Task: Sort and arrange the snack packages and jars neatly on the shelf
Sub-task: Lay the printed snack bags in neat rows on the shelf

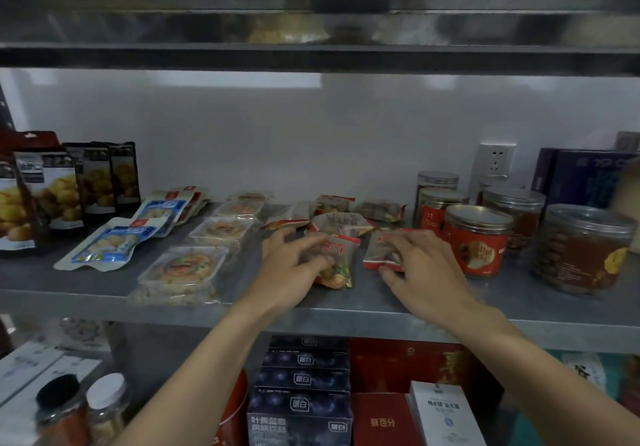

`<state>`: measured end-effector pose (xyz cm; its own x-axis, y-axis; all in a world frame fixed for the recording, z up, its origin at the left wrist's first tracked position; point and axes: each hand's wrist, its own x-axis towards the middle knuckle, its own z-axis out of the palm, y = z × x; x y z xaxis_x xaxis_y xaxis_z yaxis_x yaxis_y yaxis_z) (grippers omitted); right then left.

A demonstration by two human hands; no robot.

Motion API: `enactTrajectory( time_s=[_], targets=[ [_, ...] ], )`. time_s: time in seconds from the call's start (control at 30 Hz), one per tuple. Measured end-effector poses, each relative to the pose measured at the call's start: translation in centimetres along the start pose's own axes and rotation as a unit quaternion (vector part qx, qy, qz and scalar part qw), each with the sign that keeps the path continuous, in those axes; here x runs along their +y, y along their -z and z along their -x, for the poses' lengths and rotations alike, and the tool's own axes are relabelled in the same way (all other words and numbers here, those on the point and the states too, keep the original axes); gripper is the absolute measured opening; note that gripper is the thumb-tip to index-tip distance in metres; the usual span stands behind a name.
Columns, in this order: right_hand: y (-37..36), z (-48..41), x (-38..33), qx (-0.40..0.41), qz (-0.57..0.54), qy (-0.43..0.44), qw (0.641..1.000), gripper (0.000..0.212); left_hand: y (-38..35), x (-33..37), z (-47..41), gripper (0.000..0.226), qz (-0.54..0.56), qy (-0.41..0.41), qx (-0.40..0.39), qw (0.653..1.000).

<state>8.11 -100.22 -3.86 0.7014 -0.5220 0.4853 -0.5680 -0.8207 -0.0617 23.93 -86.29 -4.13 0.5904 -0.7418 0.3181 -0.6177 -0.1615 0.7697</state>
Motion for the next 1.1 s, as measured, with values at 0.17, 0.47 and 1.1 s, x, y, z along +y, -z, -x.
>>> enactTrajectory(
  time_s=[0.17, 0.47, 1.1],
  targets=[
    [-0.9, -0.8, 0.9, -0.103, -0.095, 0.004, 0.990, 0.065, -0.7, -0.2, -0.1, 0.043, -0.088, -0.040, -0.020, 0.995],
    [0.1, 1.7, 1.5, -0.034, -0.175, 0.091, 0.980, 0.054, -0.7, -0.1, 0.1, 0.047, -0.113, -0.082, 0.001, 0.990],
    [-0.9, 0.8, 1.7, -0.106, -0.151, 0.065, 0.981, 0.059, -0.2, -0.7, 0.2, 0.043, -0.152, -0.100, -0.079, 0.980]
  ],
)
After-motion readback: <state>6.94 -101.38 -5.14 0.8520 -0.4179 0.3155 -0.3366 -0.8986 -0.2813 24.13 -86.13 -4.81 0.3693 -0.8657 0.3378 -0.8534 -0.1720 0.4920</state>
